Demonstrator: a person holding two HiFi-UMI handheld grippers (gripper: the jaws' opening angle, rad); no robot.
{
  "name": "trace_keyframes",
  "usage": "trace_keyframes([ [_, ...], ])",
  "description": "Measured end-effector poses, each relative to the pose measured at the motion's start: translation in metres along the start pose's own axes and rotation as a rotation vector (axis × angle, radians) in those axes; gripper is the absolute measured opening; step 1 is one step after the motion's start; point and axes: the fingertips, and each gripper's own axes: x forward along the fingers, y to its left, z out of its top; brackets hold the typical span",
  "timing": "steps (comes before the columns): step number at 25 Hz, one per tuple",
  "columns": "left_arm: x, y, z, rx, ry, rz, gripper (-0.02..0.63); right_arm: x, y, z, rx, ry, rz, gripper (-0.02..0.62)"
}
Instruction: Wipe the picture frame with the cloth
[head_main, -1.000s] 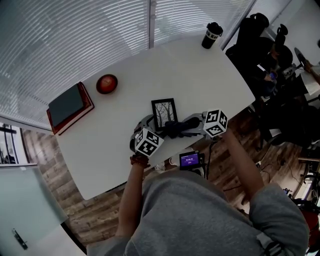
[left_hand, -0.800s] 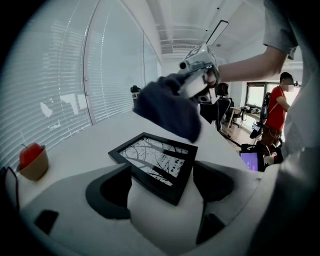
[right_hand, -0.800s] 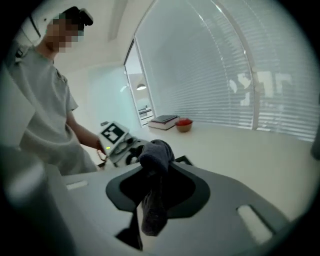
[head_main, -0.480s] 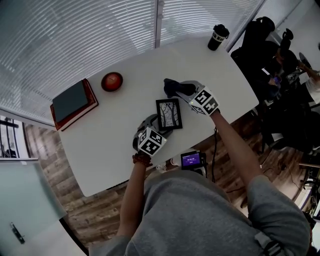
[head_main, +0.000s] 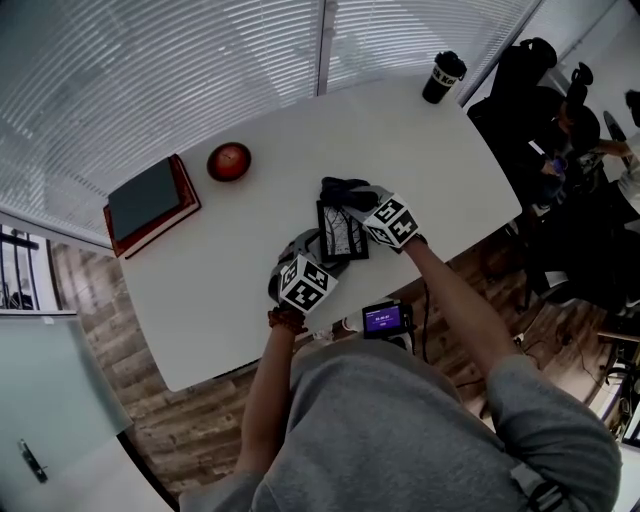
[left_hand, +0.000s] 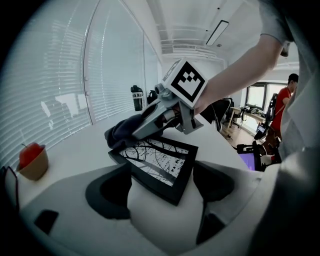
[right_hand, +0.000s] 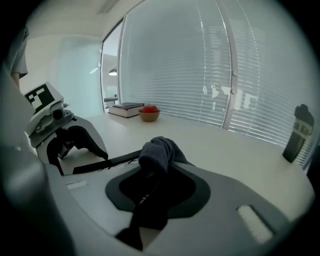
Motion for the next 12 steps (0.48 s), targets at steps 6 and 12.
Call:
trace_keyframes([
  [6,0.001,0.0,0.0,-0.003,0.0,-0.001,0.374,-0.006,0.01,-0.003,-0.06,0.01,0.018,0.101],
  [12,-0.001,-0.002,0.001,0.0,0.0,0.0,0.374,-0.011,0.033,-0.015,-0.166,0.05,0.047,0.097],
])
